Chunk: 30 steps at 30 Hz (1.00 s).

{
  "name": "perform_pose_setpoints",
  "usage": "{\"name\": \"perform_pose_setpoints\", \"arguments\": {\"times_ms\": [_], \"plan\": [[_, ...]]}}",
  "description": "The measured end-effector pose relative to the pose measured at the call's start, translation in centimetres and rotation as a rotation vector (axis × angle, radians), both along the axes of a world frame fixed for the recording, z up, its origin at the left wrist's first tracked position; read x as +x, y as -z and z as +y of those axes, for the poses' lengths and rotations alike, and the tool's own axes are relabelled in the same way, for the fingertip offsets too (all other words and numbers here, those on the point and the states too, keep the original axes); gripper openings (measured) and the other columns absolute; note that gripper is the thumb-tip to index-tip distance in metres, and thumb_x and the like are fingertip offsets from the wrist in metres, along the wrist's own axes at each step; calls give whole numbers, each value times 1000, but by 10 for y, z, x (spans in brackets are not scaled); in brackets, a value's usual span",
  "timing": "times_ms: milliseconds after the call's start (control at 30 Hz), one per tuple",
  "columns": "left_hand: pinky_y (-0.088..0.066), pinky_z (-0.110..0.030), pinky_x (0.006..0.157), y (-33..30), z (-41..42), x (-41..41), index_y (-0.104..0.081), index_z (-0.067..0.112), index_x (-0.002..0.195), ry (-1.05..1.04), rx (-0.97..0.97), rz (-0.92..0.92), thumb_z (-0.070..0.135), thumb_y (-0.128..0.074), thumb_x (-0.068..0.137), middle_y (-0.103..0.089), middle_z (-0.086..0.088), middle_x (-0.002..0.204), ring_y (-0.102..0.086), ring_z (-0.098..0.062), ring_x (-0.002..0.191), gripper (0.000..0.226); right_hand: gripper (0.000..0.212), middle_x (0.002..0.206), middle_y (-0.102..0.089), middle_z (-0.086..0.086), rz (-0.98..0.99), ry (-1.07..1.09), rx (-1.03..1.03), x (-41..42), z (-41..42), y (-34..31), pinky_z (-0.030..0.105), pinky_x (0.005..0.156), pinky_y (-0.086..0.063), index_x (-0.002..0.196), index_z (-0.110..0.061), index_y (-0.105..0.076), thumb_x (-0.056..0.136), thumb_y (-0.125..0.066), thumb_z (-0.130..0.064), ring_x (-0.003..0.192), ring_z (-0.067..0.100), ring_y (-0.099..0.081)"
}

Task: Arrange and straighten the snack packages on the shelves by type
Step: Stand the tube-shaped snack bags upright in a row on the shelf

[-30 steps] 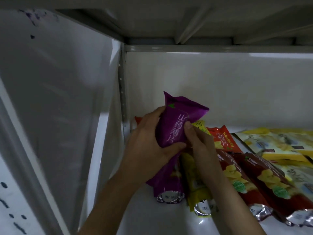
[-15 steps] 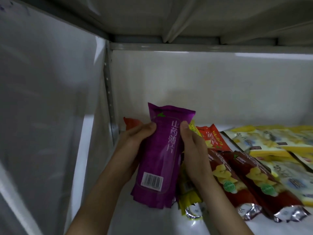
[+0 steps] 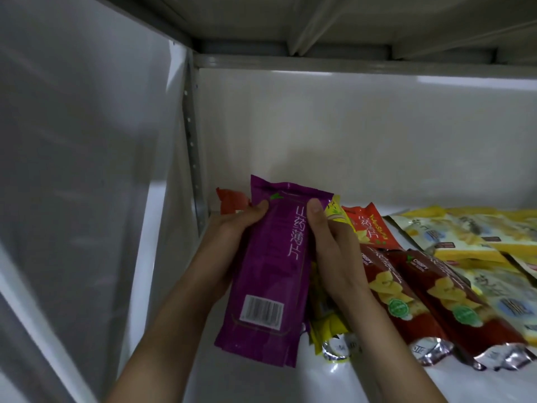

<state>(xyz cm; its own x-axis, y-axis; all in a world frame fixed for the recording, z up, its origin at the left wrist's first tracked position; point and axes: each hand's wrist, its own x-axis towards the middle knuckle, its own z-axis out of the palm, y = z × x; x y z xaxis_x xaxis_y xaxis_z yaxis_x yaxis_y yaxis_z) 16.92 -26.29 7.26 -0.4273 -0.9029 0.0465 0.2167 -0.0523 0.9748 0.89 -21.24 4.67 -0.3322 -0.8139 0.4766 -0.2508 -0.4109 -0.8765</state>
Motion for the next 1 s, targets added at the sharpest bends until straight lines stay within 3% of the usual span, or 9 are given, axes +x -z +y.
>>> {"name": "perform_pose_setpoints", "arguments": {"times_ms": [100,233,333,500,600,700,833,900,1000], "plan": [[-55,-44,103,6,-5,-1,-78,11,116,-32,-18,21,33,-77,81,-79,-11,114,-76,-29,107,41,81,60,-41,19,-96,-94,-17,-6,-4,-1,31,56,-33,63,6,-38,89,-60,-67,56,26,-38],[-54,-48,105,8,-7,-3,-78,20,115,-34,-1,5,50,-78,81,-79,-7,114,-75,-29,109,45,68,72,-58,29,-254,-233,2,-7,-5,0,34,67,-50,79,23,-52,97,-71,-40,72,34,-56],[-54,-46,105,9,-6,-6,-71,19,128,-16,10,20,57,-74,84,-77,-7,120,-74,-28,113,59,78,82,-51,49,-246,-256,18,-3,-5,0,44,73,-47,80,26,-50,91,-76,-47,76,38,-53],[-61,-37,84,6,-3,-3,-77,10,113,-39,-12,60,42,-69,85,-80,-12,106,-78,-27,94,43,89,74,-54,36,-227,-189,47,-3,-4,0,45,67,-47,71,11,-51,80,-69,-77,65,47,-53],[-61,-38,84,7,-2,-2,-80,11,105,-34,-60,40,41,-67,90,-79,-14,106,-78,-30,95,36,68,102,-76,22,-219,-215,62,-3,-1,-3,46,91,-58,100,7,-70,94,-57,-60,100,41,-73],[-62,-35,80,8,-2,-2,-82,16,96,-35,-96,27,46,-66,88,-80,-13,103,-79,-28,93,35,63,89,-73,22,-227,-199,29,-3,-3,-3,40,78,-57,89,11,-65,100,-61,-51,84,35,-71],[-56,-43,98,10,-4,-2,-73,19,122,35,-95,6,58,-60,86,-78,-8,117,-75,-26,109,55,95,83,-52,43,-150,-71,-65,0,-7,-2,56,67,-45,88,20,-52,85,-65,-75,74,57,-53],[-55,-44,101,11,-2,-1,-73,19,123,77,-110,-34,62,-60,83,-78,-7,117,-75,-26,110,60,102,81,-49,41,-136,-24,-97,0,-8,-2,58,67,-46,88,18,-51,80,-61,-84,70,51,-51],[-57,-45,99,11,-2,-1,-80,18,108,21,-151,-58,56,-64,81,-80,-8,109,-77,-27,103,49,92,85,-58,37,-205,-12,-94,-3,-6,-5,46,72,-47,92,13,-59,85,-59,-78,75,34,-56]]}}
